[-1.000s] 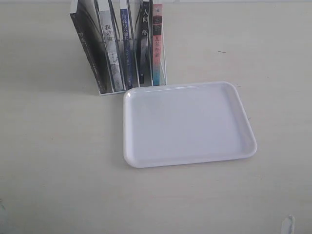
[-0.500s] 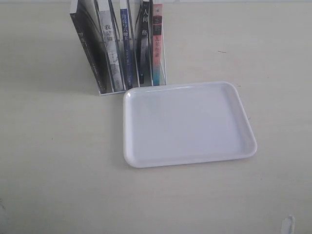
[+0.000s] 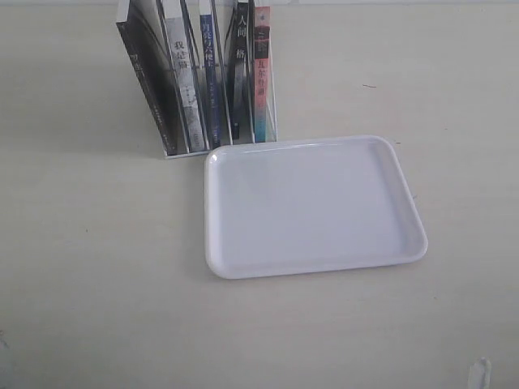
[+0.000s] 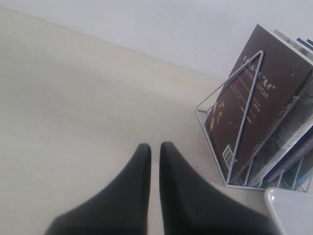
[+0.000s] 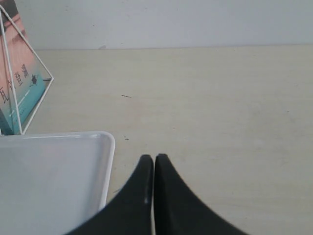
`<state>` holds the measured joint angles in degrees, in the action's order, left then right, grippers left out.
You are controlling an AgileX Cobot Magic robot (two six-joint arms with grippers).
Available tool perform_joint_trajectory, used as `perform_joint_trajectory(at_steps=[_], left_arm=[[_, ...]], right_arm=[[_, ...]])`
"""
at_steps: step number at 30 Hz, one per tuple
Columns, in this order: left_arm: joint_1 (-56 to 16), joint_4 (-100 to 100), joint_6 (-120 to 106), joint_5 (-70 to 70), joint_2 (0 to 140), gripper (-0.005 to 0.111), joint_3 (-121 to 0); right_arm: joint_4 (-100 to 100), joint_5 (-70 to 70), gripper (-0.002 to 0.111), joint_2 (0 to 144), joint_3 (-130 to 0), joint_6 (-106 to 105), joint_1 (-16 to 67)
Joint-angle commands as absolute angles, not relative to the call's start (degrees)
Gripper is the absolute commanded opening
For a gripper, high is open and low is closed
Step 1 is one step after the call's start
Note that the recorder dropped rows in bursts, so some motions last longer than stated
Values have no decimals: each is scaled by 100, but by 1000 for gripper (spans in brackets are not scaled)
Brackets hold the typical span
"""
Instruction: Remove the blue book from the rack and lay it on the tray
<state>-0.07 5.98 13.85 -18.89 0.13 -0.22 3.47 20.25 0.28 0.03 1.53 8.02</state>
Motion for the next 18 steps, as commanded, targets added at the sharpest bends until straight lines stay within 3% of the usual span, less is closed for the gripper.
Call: perform_joint_trajectory(at_steps=[1,14,18], left_arm=[[-66,631,1408,-1842,0,6,0],[-66,631,1397,-1842,0,6,0],[-66,631,1397,-1842,0,6,0]], right_arm=[[314,1955,0,0,0,133,765],[314,1941,0,0,0,133,765],[314,1336,0,0,0,133,765]])
